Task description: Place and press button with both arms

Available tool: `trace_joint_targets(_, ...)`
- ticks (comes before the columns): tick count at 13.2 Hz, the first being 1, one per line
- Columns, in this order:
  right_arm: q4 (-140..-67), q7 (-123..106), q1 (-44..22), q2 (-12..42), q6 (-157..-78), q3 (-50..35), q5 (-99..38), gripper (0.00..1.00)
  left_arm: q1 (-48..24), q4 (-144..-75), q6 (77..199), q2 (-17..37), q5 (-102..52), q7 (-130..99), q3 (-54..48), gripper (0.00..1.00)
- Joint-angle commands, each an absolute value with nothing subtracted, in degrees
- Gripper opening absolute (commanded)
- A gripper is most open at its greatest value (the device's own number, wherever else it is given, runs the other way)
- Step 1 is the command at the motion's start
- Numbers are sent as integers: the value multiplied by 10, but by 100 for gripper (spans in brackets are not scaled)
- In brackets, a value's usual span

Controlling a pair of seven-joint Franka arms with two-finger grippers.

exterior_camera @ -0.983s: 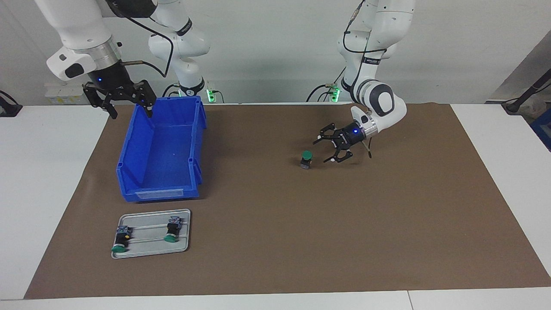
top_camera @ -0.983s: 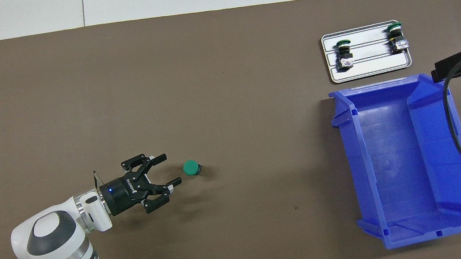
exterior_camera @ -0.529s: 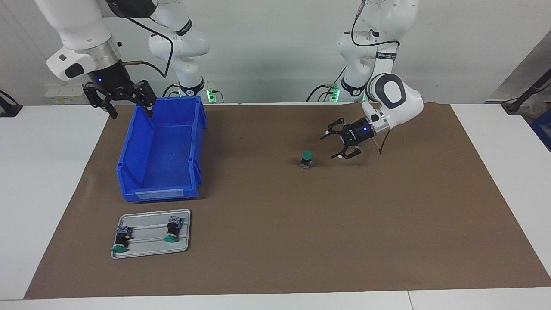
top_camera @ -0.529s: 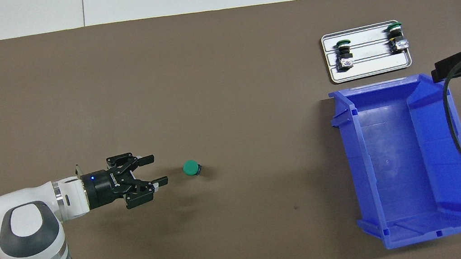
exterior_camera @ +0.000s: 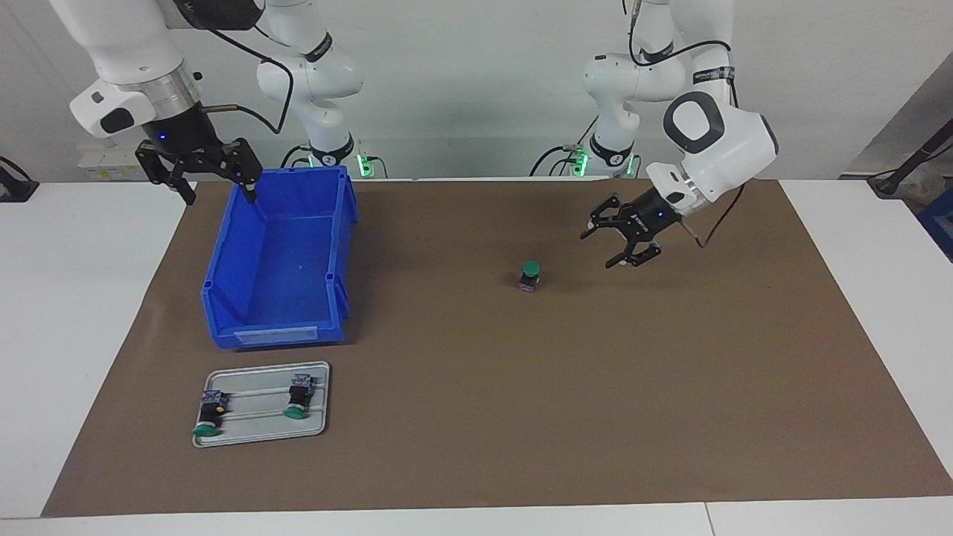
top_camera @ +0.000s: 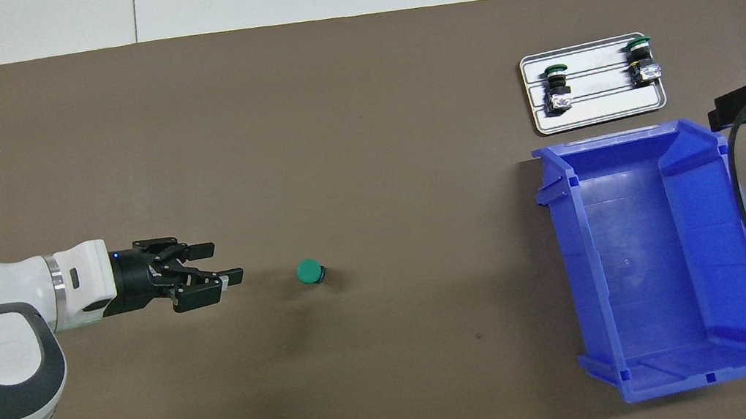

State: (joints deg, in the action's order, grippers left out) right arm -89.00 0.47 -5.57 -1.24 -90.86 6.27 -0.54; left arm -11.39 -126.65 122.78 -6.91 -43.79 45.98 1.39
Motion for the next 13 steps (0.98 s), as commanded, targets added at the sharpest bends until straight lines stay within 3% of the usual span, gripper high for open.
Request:
trace_joint_targets(1, -904, 9, -51, -26, -916, 59, -8, 99, -117, -1192, 1187, -65, -320, 294, 5, 65)
trace_joint_targets(3, -904, 11, -54, -26, -918, 59, -8, 99, -142, -1138, 1149, -48, -238, 185, -1, 43)
trace_joint_targets(6, -905, 18, -55, -26, -914, 59, -8, 98, -203, -1114, 1149, -38, -131, 45, -1, 0)
trace_joint_targets(11, -905, 63, -60, -25, -920, 53, 1, 94, -279, -1115, 1161, 13, -26, -66, -2, 0)
trace_joint_targets(13, -904, 104, -94, -22, -932, 53, 3, 92, -294, -1127, 1187, 27, -17, -85, -2, 0)
